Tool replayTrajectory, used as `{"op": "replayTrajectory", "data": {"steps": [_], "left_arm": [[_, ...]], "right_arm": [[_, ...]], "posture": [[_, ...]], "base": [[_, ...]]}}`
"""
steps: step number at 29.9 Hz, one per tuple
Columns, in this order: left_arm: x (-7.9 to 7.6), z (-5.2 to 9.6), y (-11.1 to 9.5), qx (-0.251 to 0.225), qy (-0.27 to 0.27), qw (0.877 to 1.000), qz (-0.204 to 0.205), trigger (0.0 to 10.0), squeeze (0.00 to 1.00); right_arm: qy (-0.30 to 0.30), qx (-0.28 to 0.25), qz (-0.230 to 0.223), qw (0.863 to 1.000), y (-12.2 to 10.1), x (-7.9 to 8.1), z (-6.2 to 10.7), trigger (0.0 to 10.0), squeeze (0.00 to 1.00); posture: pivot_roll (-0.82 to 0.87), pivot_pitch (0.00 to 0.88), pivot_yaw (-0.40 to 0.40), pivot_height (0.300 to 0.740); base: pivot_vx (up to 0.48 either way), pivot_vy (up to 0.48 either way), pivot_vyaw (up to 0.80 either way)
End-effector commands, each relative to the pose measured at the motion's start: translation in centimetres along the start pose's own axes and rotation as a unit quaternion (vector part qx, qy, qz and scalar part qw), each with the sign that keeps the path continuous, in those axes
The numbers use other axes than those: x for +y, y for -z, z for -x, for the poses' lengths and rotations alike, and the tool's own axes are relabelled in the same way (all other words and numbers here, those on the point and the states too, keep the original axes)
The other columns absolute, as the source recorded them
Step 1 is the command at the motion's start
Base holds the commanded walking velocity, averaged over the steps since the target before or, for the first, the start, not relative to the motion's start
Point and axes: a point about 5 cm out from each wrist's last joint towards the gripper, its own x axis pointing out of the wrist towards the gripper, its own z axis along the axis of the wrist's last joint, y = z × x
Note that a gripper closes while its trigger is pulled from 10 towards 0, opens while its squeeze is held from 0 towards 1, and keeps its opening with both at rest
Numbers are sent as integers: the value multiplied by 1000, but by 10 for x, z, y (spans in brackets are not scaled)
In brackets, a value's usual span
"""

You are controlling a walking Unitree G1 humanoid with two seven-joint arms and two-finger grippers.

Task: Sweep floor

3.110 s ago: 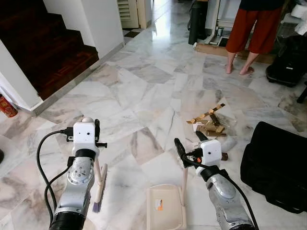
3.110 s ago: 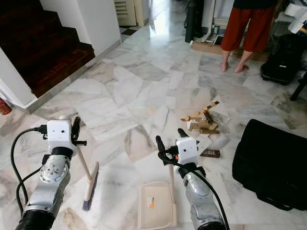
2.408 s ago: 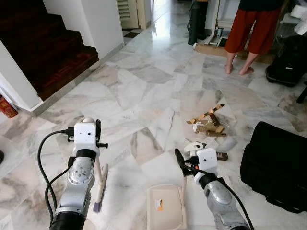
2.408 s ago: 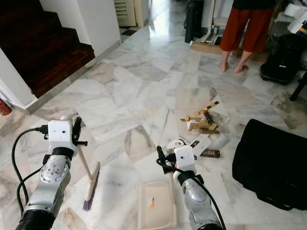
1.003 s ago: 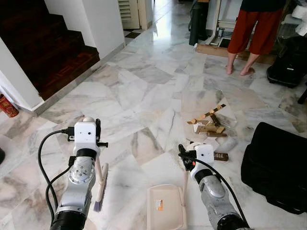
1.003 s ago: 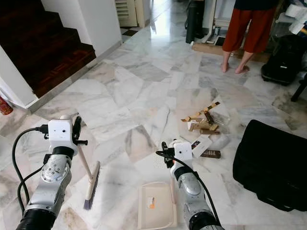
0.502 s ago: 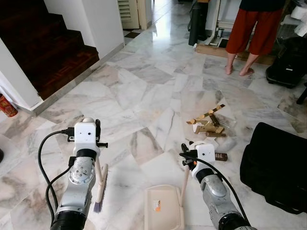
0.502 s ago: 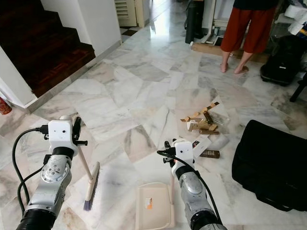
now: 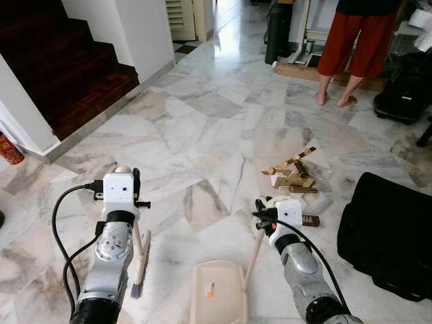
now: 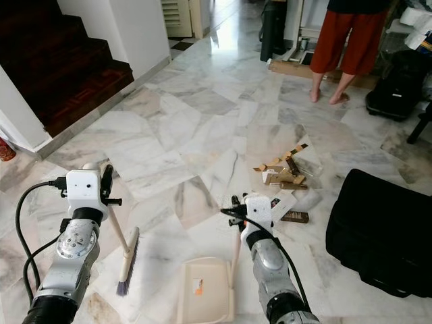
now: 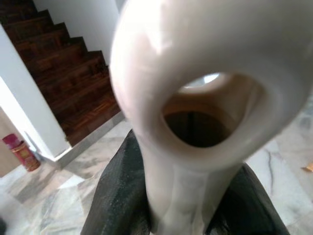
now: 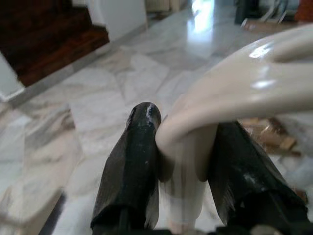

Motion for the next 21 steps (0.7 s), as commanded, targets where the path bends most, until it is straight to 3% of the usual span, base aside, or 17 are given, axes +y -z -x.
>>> {"op": "replayTrajectory", "data": {"steps": [1,2,3,8,11,15,18,21], "left_arm": [[11,-1,-9,-27,-13,999,-14,10000,0],[10,-1,-9,-27,-14,999,-13,10000,0],[9,-1,-9,-28,-16,999,-11,10000,0],[0,-5,-13,-37,-4,999,-1,10000,0],[-5,-6,-18,-52,12,999,5,10000,0],[-4,-8,-22,-63,9,998,10,10000,0],[-5,-8,-19,-53,7,998,19,10000,0],[-9,-9,-20,-53,12,998,21,10000,0]], "right_arm": [[9,-43,2,999,-23,-2,-11,1216,0],[10,-48,3,999,-26,-3,-13,5098,0],[11,-62,7,998,-36,-4,-17,10000,0],[-3,-86,-21,996,-53,2,-27,10000,0],[-26,-89,8,996,-59,8,-31,10000,0],[-11,-92,-9,996,-68,5,-36,10000,0],[0,-93,-40,995,-65,7,-35,10000,0],[-10,-86,-27,996,-58,13,-32,10000,0]], "posture": [[4,0,65,740],[6,0,59,740],[7,0,55,740],[14,0,48,740],[20,0,42,740],[25,0,39,740],[26,0,46,740],[32,0,52,740]], "base": [[0,0,0],[0,0,0],[0,0,0],[0,0,0],[0,0,0],[0,0,0],[0,0,0],[0,101,0]]}}
